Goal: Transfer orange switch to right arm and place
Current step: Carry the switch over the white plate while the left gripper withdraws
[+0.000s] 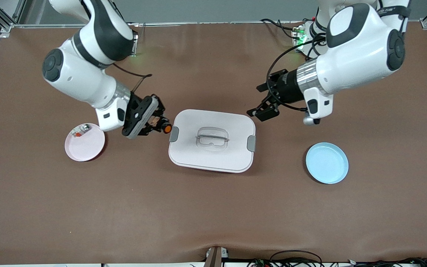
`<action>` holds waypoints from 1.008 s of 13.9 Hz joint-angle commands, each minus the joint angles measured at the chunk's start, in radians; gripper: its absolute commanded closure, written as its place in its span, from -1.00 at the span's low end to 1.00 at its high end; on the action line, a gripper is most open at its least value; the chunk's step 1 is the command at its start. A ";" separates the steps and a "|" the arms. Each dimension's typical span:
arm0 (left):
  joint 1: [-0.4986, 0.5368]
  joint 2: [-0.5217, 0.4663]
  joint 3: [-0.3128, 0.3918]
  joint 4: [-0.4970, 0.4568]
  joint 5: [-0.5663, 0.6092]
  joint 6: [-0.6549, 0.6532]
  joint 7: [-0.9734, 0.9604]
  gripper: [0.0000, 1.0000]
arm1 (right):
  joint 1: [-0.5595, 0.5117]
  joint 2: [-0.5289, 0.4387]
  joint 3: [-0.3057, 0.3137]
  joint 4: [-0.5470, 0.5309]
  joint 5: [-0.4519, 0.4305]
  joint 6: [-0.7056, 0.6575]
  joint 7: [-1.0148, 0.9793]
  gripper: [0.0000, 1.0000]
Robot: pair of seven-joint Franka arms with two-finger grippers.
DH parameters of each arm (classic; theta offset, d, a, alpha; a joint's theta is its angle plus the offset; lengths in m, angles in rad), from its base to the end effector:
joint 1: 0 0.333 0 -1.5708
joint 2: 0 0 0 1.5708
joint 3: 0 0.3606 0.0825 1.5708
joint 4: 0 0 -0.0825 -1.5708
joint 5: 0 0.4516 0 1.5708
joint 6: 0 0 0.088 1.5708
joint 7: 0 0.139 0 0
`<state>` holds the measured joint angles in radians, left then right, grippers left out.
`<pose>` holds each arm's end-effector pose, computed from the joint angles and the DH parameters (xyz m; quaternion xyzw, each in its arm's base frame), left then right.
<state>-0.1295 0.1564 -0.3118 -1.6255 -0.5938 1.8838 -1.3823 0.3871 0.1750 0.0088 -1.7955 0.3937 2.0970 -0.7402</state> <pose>0.6139 -0.3404 0.5584 0.8095 0.4988 -0.2103 0.2274 0.6340 0.2963 0.4526 -0.8720 -0.4527 -0.0911 0.1625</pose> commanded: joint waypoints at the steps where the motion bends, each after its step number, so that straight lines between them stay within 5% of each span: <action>1: 0.036 -0.112 -0.003 -0.134 0.052 -0.005 0.080 -1.00 | -0.036 -0.008 0.016 -0.016 -0.174 -0.044 -0.103 1.00; 4: 0.067 -0.146 -0.004 -0.203 0.138 -0.006 0.144 -1.00 | -0.069 -0.014 0.016 -0.065 -0.272 -0.054 -0.197 1.00; 8: 0.071 -0.136 -0.003 -0.240 0.278 -0.005 0.144 -1.00 | -0.175 -0.023 0.014 -0.169 -0.286 -0.002 -0.448 1.00; 14: 0.146 -0.141 -0.003 -0.284 0.325 0.001 0.261 -1.00 | -0.347 -0.057 0.016 -0.479 -0.400 0.374 -0.674 1.00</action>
<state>-0.0042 0.0419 -0.3101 -1.8740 -0.2862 1.8790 -1.1839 0.1094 0.1651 0.0056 -2.1702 0.0152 2.3810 -1.3383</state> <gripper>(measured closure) 0.000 0.590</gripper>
